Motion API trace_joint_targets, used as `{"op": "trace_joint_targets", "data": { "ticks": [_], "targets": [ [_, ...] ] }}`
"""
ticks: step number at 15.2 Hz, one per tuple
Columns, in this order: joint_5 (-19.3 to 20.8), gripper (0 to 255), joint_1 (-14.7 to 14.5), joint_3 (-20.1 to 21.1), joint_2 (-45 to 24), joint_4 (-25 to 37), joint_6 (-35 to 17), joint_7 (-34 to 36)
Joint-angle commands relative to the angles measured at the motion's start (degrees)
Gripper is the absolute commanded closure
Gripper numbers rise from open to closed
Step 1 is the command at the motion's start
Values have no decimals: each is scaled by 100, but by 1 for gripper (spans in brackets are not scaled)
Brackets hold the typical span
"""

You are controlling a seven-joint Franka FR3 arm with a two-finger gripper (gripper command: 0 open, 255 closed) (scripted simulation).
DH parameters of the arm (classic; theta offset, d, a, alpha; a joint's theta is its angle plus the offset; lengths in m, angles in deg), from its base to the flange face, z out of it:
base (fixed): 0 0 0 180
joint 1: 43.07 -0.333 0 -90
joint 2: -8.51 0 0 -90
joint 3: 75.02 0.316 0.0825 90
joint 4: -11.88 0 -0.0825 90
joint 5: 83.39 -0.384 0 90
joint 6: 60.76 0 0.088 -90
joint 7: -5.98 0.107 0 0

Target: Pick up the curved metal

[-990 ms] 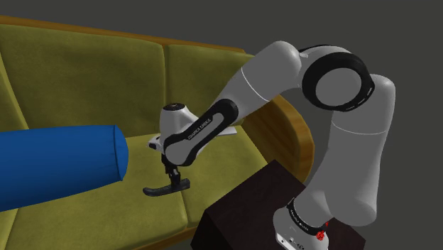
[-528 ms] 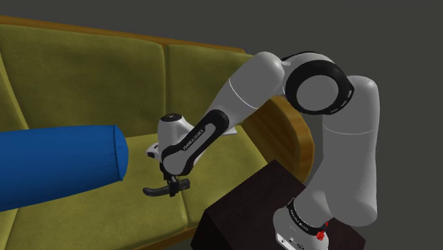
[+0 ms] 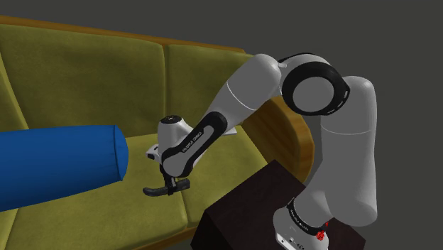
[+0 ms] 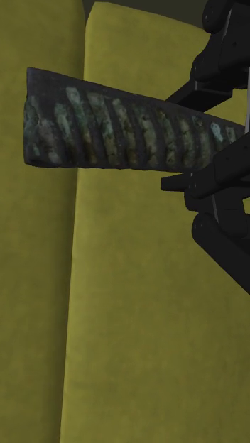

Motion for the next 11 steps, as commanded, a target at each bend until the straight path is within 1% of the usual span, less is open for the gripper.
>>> {"op": "trace_joint_targets", "data": {
  "ticks": [1,4,11],
  "targets": [
    [0,255,0,0,-1,0,-1,0],
    [1,255,-2,0,-4,4,-1,2],
    [-31,255,32,38,525,-140,382,28]
  ]
}}
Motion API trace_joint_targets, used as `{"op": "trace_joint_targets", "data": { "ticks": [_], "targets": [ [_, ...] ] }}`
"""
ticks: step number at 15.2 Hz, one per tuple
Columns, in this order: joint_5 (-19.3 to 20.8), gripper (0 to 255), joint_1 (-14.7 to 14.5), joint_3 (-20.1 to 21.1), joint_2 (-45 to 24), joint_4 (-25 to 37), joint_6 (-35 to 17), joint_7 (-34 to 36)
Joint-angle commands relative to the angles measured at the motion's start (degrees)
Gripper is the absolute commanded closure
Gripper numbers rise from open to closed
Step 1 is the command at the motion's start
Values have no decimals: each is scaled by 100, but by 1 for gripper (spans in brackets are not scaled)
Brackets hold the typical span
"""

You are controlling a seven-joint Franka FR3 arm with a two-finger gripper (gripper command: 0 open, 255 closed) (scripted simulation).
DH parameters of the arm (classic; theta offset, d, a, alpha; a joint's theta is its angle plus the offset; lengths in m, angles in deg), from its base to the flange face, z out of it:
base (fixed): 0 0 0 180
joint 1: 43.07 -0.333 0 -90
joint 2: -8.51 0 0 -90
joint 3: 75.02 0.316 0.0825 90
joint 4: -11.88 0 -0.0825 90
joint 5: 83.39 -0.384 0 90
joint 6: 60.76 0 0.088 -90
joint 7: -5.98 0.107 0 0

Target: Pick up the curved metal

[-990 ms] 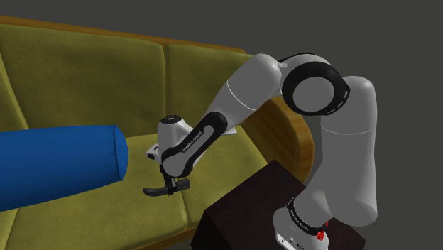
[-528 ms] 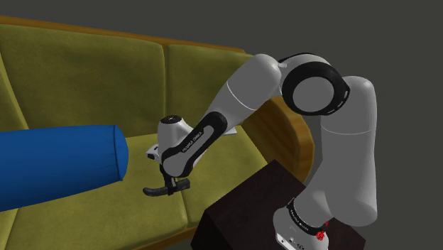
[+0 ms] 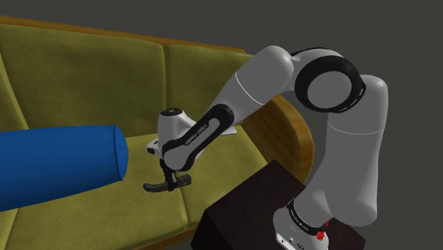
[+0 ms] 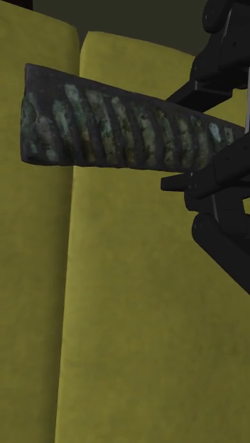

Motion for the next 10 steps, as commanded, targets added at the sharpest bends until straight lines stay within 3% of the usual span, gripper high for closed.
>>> {"op": "trace_joint_targets", "data": {
  "ticks": [1,10],
  "targets": [
    [-10,255,8,10,146,-35,112,10],
    [-45,255,40,44,655,-110,543,34]
  ]
}}
